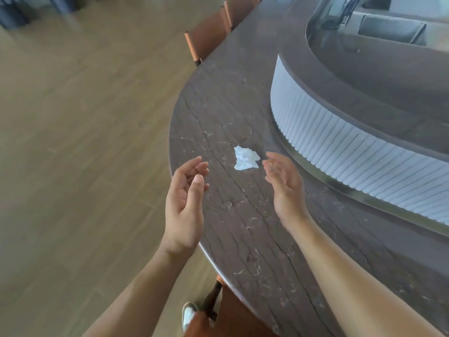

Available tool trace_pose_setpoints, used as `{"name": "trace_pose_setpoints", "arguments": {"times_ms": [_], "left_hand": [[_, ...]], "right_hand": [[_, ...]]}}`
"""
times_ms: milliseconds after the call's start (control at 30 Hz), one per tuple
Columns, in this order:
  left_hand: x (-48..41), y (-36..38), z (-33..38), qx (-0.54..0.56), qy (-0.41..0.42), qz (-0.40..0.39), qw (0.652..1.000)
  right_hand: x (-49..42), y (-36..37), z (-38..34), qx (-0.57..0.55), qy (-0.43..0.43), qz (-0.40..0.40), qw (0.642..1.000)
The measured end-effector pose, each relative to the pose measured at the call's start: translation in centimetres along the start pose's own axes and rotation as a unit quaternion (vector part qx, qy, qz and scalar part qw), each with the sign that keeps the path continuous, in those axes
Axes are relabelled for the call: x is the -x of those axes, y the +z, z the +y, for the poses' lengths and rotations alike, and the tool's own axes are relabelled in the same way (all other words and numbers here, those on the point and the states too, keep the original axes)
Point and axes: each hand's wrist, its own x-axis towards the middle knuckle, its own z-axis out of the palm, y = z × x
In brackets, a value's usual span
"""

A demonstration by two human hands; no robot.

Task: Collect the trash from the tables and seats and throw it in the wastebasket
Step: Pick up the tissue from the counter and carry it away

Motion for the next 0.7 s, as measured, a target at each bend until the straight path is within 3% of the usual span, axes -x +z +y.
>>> {"name": "trace_pose_setpoints", "arguments": {"times_ms": [133,300,533,700], "left_hand": [[-4.7,1.4,-3.0,-0.001,-0.002,-0.026,1.0],[-10.0,2.8,-7.6,-0.012,-0.018,-0.062,0.998],[-14.1,3.1,-12.8,-0.02,-0.051,-0.091,0.994],[-15.3,2.6,-15.1,-0.029,-0.066,-0.095,0.993]], "right_hand": [[-4.9,1.9,3.3,0.044,0.042,0.002,0.998],[-11.2,3.3,9.6,0.218,0.086,0.002,0.972],[-18.4,5.6,16.1,0.452,0.082,-0.083,0.884],[-21.3,6.9,18.9,0.554,0.104,-0.148,0.812]]}}
